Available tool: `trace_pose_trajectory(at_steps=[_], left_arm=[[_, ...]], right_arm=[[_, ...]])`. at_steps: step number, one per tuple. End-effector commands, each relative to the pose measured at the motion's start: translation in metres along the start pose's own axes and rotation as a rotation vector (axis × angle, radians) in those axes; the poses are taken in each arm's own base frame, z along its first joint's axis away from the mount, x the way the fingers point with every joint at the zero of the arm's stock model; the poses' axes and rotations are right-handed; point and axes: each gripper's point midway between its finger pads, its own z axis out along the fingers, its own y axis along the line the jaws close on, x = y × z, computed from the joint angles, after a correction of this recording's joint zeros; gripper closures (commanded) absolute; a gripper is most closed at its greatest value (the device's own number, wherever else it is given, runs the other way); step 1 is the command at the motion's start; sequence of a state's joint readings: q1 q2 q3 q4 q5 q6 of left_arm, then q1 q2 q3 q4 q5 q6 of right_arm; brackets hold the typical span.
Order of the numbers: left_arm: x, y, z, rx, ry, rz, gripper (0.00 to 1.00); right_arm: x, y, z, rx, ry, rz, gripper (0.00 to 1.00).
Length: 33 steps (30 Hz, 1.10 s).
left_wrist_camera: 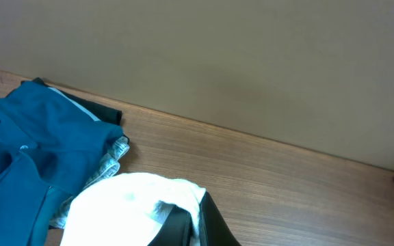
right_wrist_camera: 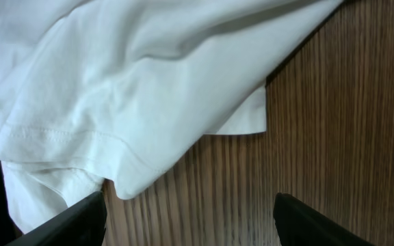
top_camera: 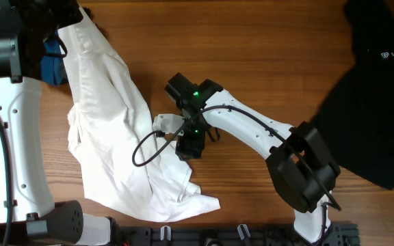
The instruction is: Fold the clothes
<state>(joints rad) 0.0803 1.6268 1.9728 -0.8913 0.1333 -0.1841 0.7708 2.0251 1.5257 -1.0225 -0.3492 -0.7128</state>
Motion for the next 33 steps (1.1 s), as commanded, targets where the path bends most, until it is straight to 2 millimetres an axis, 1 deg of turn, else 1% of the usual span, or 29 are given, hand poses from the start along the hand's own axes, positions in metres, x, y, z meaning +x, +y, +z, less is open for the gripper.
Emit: trace_pose_trajectory(at_steps=[1, 2, 3, 4, 5, 6, 7, 8, 9, 10, 11, 12, 13, 14, 16, 18, 21, 22, 24, 25, 27, 30, 31, 32, 33], left_arm=[[-0.004, -0.008, -0.007, 0.027, -0.014, 0.018, 0.96], [-0.004, -0.008, -0.007, 0.027, -0.014, 0.018, 0.96], [-0.004, -0.008, -0.007, 0.027, -0.015, 0.018, 0.96], [-0.004, -0.008, -0.007, 0.027, -0.013, 0.017, 0.96], [-0.003, -0.007, -0.007, 0.026, -0.008, 0.017, 0.96], [-0.001, -0.007, -0.007, 0.024, 0.000, 0.016, 0.96], [0.000, -0.007, -0.007, 0.023, 0.003, 0.016, 0.96], [0.000, -0.007, -0.007, 0.023, 0.003, 0.016, 0.96], [0.000, -0.007, -0.007, 0.023, 0.003, 0.022, 0.96], [0.000, -0.006, -0.007, 0.021, 0.001, 0.024, 0.96], [-0.001, -0.005, -0.007, 0.014, 0.000, 0.023, 0.96], [-0.001, -0.004, -0.007, 0.009, -0.001, 0.026, 0.96], [-0.002, 0.000, -0.007, -0.014, -0.006, 0.026, 0.96], [-0.002, 0.001, -0.007, -0.020, -0.007, 0.026, 0.96], [-0.002, 0.002, -0.007, -0.023, -0.009, 0.025, 0.96], [-0.002, 0.001, -0.007, -0.022, -0.008, 0.025, 0.96], [-0.002, 0.001, -0.007, -0.022, -0.008, 0.021, 0.96], [-0.002, 0.001, -0.007, -0.022, -0.007, 0.021, 0.96], [-0.001, 0.002, -0.007, -0.023, -0.003, 0.021, 0.96], [0.000, 0.002, -0.007, -0.024, 0.001, 0.020, 0.96], [0.001, 0.002, -0.007, -0.026, 0.006, 0.020, 0.96], [0.002, 0.002, -0.007, -0.026, 0.007, 0.020, 0.96], [0.002, 0.002, -0.007, -0.026, 0.007, 0.020, 0.96], [0.002, 0.002, -0.007, -0.026, 0.006, 0.020, 0.96], [0.001, 0.002, -0.007, -0.027, 0.005, 0.020, 0.96]], right_arm=[[-0.012, 0.013, -0.009, -0.021, -0.027, -0.084, 0.21], [-0.013, 0.016, -0.015, -0.027, -0.020, -0.066, 0.17], [-0.023, 0.014, -0.034, -0.008, -0.034, 0.030, 0.13], [-0.031, 0.010, -0.048, 0.022, -0.044, 0.100, 0.11], [-0.045, 0.004, -0.072, 0.062, -0.080, 0.189, 0.09], [-0.066, 0.004, -0.094, 0.067, -0.158, 0.203, 0.05], [-0.085, 0.008, -0.107, 0.043, -0.234, 0.179, 0.03], [-0.095, 0.005, -0.111, 0.053, -0.276, 0.167, 0.01], [-0.095, 0.002, -0.110, 0.062, -0.278, 0.166, 0.00], [-0.092, -0.002, -0.103, 0.063, -0.262, 0.184, 0.00], [-0.084, -0.009, -0.094, 0.064, -0.228, 0.242, 0.01], [-0.076, -0.013, -0.084, 0.047, -0.201, 0.286, 0.00], [-0.065, -0.018, -0.068, 0.020, -0.162, 0.364, 0.00], [-0.057, -0.020, -0.056, 0.002, -0.132, 0.409, 0.01], [-0.039, -0.018, -0.032, -0.039, -0.060, 0.474, 0.00], [-0.027, -0.012, -0.023, -0.070, -0.001, 0.525, 0.00], [-0.007, 0.003, -0.016, -0.129, 0.102, 0.556, 0.01], [-0.005, 0.007, -0.011, -0.154, 0.119, 0.553, 0.02], [-0.007, 0.014, 0.000, -0.200, 0.134, 0.529, 0.11], [-0.005, 0.020, 0.009, -0.219, 0.163, 0.515, 0.14], [0.000, 0.025, 0.019, -0.212, 0.214, 0.481, 0.14], [-0.003, 0.022, 0.021, -0.197, 0.208, 0.452, 0.14], [-0.003, 0.020, 0.022, -0.190, 0.205, 0.434, 0.11], [-0.003, 0.014, 0.020, -0.159, 0.205, 0.397, 0.07], [-0.002, 0.002, 0.019, -0.099, 0.211, 0.371, 0.07]])
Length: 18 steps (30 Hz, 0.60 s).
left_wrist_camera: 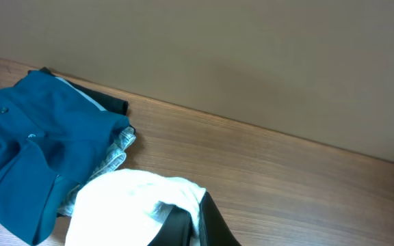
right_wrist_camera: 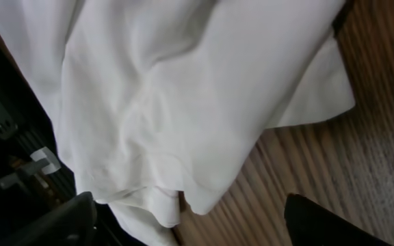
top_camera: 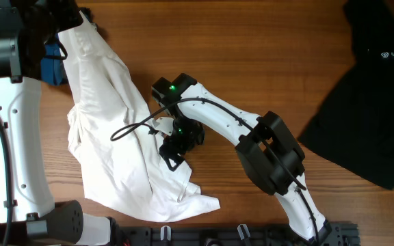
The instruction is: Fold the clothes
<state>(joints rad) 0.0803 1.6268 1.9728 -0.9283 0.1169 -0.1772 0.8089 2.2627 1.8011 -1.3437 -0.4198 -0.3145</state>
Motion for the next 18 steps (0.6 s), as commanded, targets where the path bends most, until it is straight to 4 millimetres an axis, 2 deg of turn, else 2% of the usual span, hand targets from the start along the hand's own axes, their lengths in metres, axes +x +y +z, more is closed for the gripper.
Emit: trace_pose_trajectory(at_steps=[1, 3, 5, 6, 8, 10, 12, 14, 16, 18], left_arm=[[-0.007, -0.002, -0.007, -0.004, -0.028, 0.018, 0.96], [-0.008, -0.002, -0.008, -0.003, -0.034, 0.019, 0.96], [-0.009, -0.001, -0.008, -0.011, -0.038, 0.019, 0.96], [-0.008, 0.000, -0.008, -0.016, -0.034, 0.019, 0.96], [-0.007, 0.003, -0.008, -0.030, -0.032, 0.018, 0.96], [-0.007, 0.003, -0.008, -0.032, -0.029, 0.021, 0.96], [-0.007, 0.003, -0.008, -0.032, -0.030, 0.021, 0.96], [-0.008, 0.006, -0.008, -0.047, -0.034, 0.021, 0.96], [-0.008, 0.007, -0.008, -0.053, -0.034, 0.020, 0.96], [-0.007, 0.007, -0.008, -0.054, -0.030, 0.020, 0.96]], right_arm=[[-0.017, -0.032, -0.015, 0.188, -0.035, -0.112, 0.07], [-0.061, -0.060, -0.040, 0.382, -0.178, -0.225, 0.06], [-0.115, -0.065, -0.054, 0.436, -0.391, -0.328, 0.05], [-0.121, -0.067, -0.052, 0.434, -0.408, -0.336, 0.05], [-0.117, -0.071, -0.042, 0.421, -0.382, -0.325, 0.06], [-0.098, -0.078, -0.025, 0.391, -0.313, -0.293, 0.06], [-0.092, -0.079, -0.021, 0.379, -0.291, -0.284, 0.06], [-0.087, -0.069, -0.015, 0.324, -0.271, -0.348, 0.05], [-0.092, -0.053, -0.007, 0.230, -0.314, -0.415, 0.03], [-0.093, -0.048, 0.013, 0.189, -0.338, -0.461, 0.03]])
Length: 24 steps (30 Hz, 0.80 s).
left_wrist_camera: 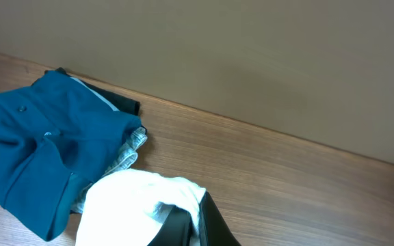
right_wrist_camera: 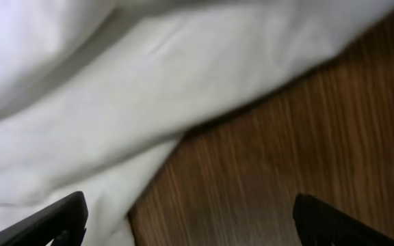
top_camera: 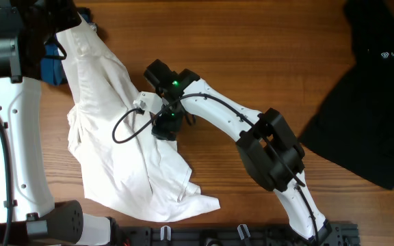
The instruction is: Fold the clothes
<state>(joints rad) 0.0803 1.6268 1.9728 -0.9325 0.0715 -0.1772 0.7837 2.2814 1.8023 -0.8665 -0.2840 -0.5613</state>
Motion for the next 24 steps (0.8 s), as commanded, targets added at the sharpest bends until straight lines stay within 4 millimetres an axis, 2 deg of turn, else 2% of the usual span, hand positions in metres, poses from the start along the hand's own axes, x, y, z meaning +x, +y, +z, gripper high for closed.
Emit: trace_pose_trajectory(at_steps=[1, 4, 5, 6, 8, 9, 12, 14, 15, 18, 20, 22, 24], left_arm=[[-0.005, 0.000, -0.008, -0.010, -0.020, 0.020, 0.96], [-0.004, 0.000, -0.008, -0.011, -0.018, 0.020, 0.96], [-0.005, 0.000, -0.008, -0.011, -0.019, 0.020, 0.96], [-0.005, 0.000, -0.008, -0.010, -0.020, 0.020, 0.96], [-0.005, 0.000, -0.008, -0.011, -0.019, 0.020, 0.96], [-0.004, 0.000, -0.008, -0.011, -0.017, 0.020, 0.96], [-0.004, 0.000, -0.008, -0.011, -0.017, 0.020, 0.96], [-0.004, 0.000, -0.008, -0.011, -0.017, 0.020, 0.96], [-0.004, 0.000, -0.008, -0.011, -0.017, 0.020, 0.96], [-0.004, 0.000, -0.008, -0.011, -0.017, 0.020, 0.96], [-0.004, 0.000, -0.008, -0.011, -0.016, 0.020, 0.96], [-0.004, 0.000, -0.008, -0.011, -0.015, 0.019, 0.96], [-0.003, 0.000, -0.008, -0.011, -0.013, 0.019, 0.96]], right_arm=[[0.013, 0.030, 0.038, -0.127, -0.030, -0.091, 0.03], [0.014, 0.040, 0.045, -0.125, -0.016, -0.179, 0.05], [0.015, 0.040, 0.046, -0.114, -0.006, -0.181, 0.16], [0.015, 0.038, 0.046, -0.103, 0.001, -0.177, 0.32], [0.017, 0.033, 0.046, -0.077, 0.012, -0.162, 0.85], [0.016, 0.028, 0.047, -0.049, 0.016, -0.127, 0.96], [0.017, 0.002, 0.045, 0.082, 0.039, 0.006, 0.96], [0.021, -0.027, 0.034, 0.205, 0.068, 0.075, 0.95], [0.027, -0.059, 0.019, 0.325, 0.085, 0.144, 0.96], [0.043, -0.120, -0.024, 0.434, 0.065, 0.282, 0.96], [0.061, -0.153, -0.055, 0.463, 0.059, 0.364, 0.96], [0.094, -0.185, -0.096, 0.486, 0.074, 0.481, 0.96], [0.120, -0.202, -0.125, 0.500, 0.086, 0.567, 0.96]])
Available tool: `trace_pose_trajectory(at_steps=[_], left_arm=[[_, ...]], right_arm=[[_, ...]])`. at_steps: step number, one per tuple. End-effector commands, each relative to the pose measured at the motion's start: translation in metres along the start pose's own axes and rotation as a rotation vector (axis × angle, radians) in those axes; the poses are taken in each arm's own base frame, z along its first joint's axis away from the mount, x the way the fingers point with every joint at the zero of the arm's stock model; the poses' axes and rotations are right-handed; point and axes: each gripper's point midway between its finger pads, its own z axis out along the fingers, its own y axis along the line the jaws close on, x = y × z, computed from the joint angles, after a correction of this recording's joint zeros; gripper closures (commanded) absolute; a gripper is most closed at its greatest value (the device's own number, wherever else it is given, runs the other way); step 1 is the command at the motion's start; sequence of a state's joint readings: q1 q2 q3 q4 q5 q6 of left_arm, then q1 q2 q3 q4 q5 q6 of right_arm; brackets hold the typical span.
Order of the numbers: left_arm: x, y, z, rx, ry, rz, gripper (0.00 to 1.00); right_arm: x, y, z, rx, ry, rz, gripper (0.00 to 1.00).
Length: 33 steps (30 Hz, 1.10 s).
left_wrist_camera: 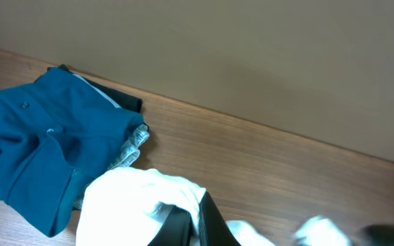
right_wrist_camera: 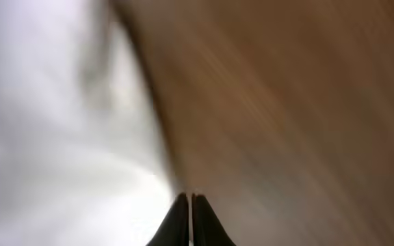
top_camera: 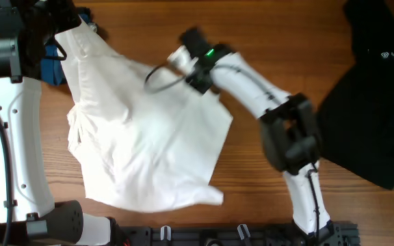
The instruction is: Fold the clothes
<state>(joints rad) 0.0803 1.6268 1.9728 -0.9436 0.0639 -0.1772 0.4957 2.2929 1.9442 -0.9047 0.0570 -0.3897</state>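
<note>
A white shirt (top_camera: 149,137) lies spread across the left half of the table, stretched between both grippers. My left gripper (top_camera: 65,26) is at the far left corner, shut on one bunched end of the shirt (left_wrist_camera: 132,201); its fingers (left_wrist_camera: 183,229) show dark under the cloth. My right gripper (top_camera: 198,80) is at the far middle of the table and holds the shirt's other upper edge. The right wrist view is blurred: its fingers (right_wrist_camera: 180,222) are pressed together, with white cloth (right_wrist_camera: 46,150) to their left.
A crumpled blue garment (left_wrist_camera: 33,147) lies at the far left behind the left gripper, also seen from above as blue cloth (top_camera: 50,67). A black garment (top_camera: 375,89) covers the right end of the table. Bare wood (top_camera: 286,41) lies between.
My right gripper was open at the shirt's inner edge mid-table; now it is shut on that edge and farther up and right. The shirt has gone from a narrow bunch to a wide spread.
The shirt hung as a narrow strip from my shut left gripper throughout. My right gripper stood open beside the shirt's right edge, then lower against the folds, then higher at the fold. Now it grips the edge and the shirt is drawn out wide.
</note>
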Motion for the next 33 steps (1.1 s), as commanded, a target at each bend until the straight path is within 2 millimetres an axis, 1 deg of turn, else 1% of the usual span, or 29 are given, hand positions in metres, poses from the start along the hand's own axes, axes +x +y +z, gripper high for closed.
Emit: trace_pose_trajectory(at_steps=[1, 2, 3, 4, 5, 6, 7, 8, 9, 10, 11, 12, 14, 15, 16, 18, 20, 22, 23, 25, 26, 27, 28, 30, 32, 33], left_arm=[[-0.005, -0.002, -0.008, -0.001, -0.022, 0.019, 0.96], [-0.005, -0.002, -0.007, -0.001, -0.021, 0.019, 0.96], [-0.005, -0.002, -0.007, -0.001, -0.022, 0.016, 0.96], [-0.005, -0.002, -0.008, 0.000, -0.022, 0.016, 0.96], [-0.005, -0.002, -0.007, 0.000, -0.021, 0.016, 0.96], [-0.005, -0.002, -0.007, 0.000, -0.019, 0.016, 0.96], [-0.004, -0.002, -0.006, -0.001, -0.015, 0.016, 0.96], [-0.002, -0.002, -0.005, -0.003, -0.009, 0.016, 0.96], [-0.001, -0.001, -0.004, -0.005, -0.002, 0.015, 0.96], [0.002, 0.000, -0.004, -0.007, 0.009, 0.015, 0.96], [0.004, 0.000, -0.003, -0.010, 0.019, 0.014, 0.96], [0.006, 0.001, -0.002, -0.012, 0.026, 0.014, 0.96], [0.007, 0.001, -0.002, -0.013, 0.030, 0.014, 0.96], [0.007, 0.001, -0.002, -0.013, 0.030, 0.013, 0.96], [0.007, 0.001, -0.002, -0.012, 0.030, 0.013, 0.96], [0.007, 0.001, -0.002, -0.013, 0.030, 0.013, 0.96], [0.007, 0.001, -0.002, -0.013, 0.030, 0.013, 0.96], [0.007, 0.001, -0.002, -0.013, 0.030, 0.013, 0.96], [0.008, 0.001, -0.002, -0.013, 0.033, 0.013, 0.96], [0.008, 0.001, -0.002, -0.014, 0.033, 0.013, 0.96], [0.008, 0.001, -0.002, -0.014, 0.034, 0.013, 0.96], [0.008, 0.001, -0.002, -0.014, 0.034, 0.013, 0.96], [0.009, 0.002, 0.000, -0.015, 0.038, 0.013, 0.96], [0.010, 0.002, 0.002, -0.016, 0.043, 0.013, 0.96], [0.010, 0.002, 0.002, -0.016, 0.043, 0.013, 0.96], [0.010, 0.002, 0.003, -0.016, 0.044, 0.013, 0.96]], right_arm=[[0.023, -0.077, -0.028, 0.076, 0.031, 0.189, 0.96], [0.034, -0.093, -0.040, 0.055, 0.039, 0.234, 0.96], [0.041, -0.102, -0.050, 0.030, 0.033, 0.268, 0.96], [0.046, -0.109, -0.064, -0.023, 0.008, 0.338, 0.96], [0.046, -0.106, -0.078, -0.133, -0.038, 0.412, 0.94], [0.045, -0.095, -0.088, -0.249, -0.074, 0.441, 0.86], [0.047, -0.080, -0.095, -0.372, -0.083, 0.469, 0.70], [0.051, -0.070, -0.094, -0.417, -0.060, 0.476, 0.59], [0.056, -0.059, -0.091, -0.441, -0.029, 0.449, 0.55], [0.060, -0.044, -0.086, -0.468, 0.007, 0.407, 0.49], [0.062, -0.031, -0.082, -0.486, 0.031, 0.383, 0.47], [0.062, -0.016, -0.076, -0.505, 0.056, 0.363, 0.47], [0.062, 0.008, -0.064, -0.528, 0.088, 0.324, 0.51], [0.062, 0.023, -0.053, -0.539, 0.101, 0.299, 0.51], [0.063, 0.034, -0.044, -0.545, 0.110, 0.281, 0.51], [0.069, 0.047, -0.024, -0.520, 0.141, 0.278, 0.54], [0.079, 0.044, -0.002, -0.424, 0.178, 0.315, 0.57], [0.080, 0.038, 0.005, -0.386, 0.173, 0.325, 0.60], [0.080, 0.025, 0.010, -0.308, 0.175, 0.343, 0.60], [0.077, 0.013, 0.013, -0.256, 0.157, 0.342, 0.60], [0.074, 0.008, 0.010, -0.250, 0.145, 0.357, 0.59], [0.073, 0.003, 0.009, -0.244, 0.136, 0.362, 0.58], [0.074, -0.007, 0.009, -0.228, 0.126, 0.378, 0.53], [0.075, -0.017, 0.010, -0.220, 0.110, 0.399, 0.51], [0.066, -0.028, 0.012, -0.197, 0.062, 0.425, 0.51], [0.062, -0.030, 0.013, -0.191, 0.046, 0.434, 0.51]])
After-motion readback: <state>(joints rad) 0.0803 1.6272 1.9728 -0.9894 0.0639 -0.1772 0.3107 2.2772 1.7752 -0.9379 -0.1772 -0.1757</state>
